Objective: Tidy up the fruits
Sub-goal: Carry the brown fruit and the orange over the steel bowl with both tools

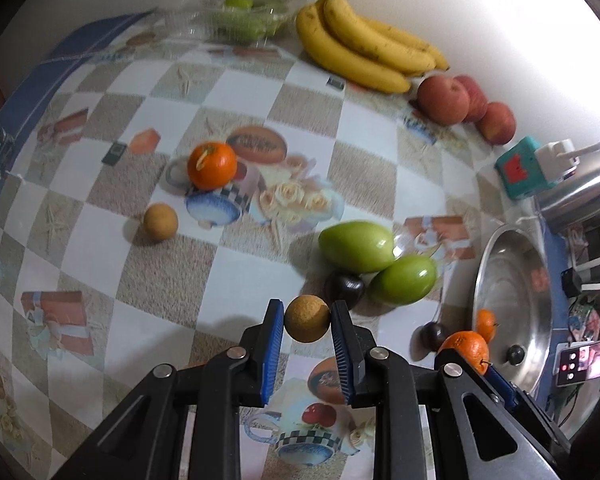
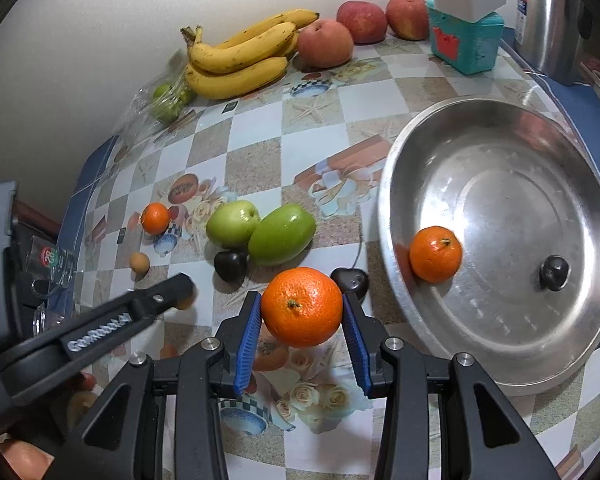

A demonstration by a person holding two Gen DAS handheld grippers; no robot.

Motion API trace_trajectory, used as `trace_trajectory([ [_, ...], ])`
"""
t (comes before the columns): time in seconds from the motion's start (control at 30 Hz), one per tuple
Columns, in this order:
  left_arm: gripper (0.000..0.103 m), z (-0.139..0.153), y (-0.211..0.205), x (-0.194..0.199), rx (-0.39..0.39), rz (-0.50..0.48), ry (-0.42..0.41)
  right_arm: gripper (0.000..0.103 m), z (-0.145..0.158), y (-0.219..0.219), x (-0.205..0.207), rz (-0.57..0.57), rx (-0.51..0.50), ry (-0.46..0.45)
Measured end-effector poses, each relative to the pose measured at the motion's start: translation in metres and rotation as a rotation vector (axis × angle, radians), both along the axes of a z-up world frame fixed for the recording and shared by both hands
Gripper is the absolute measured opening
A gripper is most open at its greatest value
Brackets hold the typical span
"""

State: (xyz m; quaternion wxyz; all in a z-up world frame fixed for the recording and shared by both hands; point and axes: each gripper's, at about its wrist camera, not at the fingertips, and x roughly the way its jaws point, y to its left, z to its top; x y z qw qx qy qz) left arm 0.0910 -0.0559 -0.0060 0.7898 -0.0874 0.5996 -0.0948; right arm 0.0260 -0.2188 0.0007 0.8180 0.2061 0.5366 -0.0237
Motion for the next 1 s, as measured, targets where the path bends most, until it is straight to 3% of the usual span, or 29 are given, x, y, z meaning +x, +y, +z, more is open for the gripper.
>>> trace_trajectory([
  [0.33,0.026,0.021,-0.014,-0.005,-0.032,-0.051,-0.095,0.042,0.006,-0.037,-0.010,-0.116,-0.009,-0.020],
  [0.83,0.026,0.043,-0.098,-0.025,-0.041,-0.295,-0.256,0.042,-0.001,-0.100,-0.028,-0.327,-0.039,-0.007],
  [1.0,0.026,0.043,-0.125,-0.027,-0.065,-0.352,-0.281,0.042,0.002,-0.115,-0.031,-0.378,-0.047,-0.039],
])
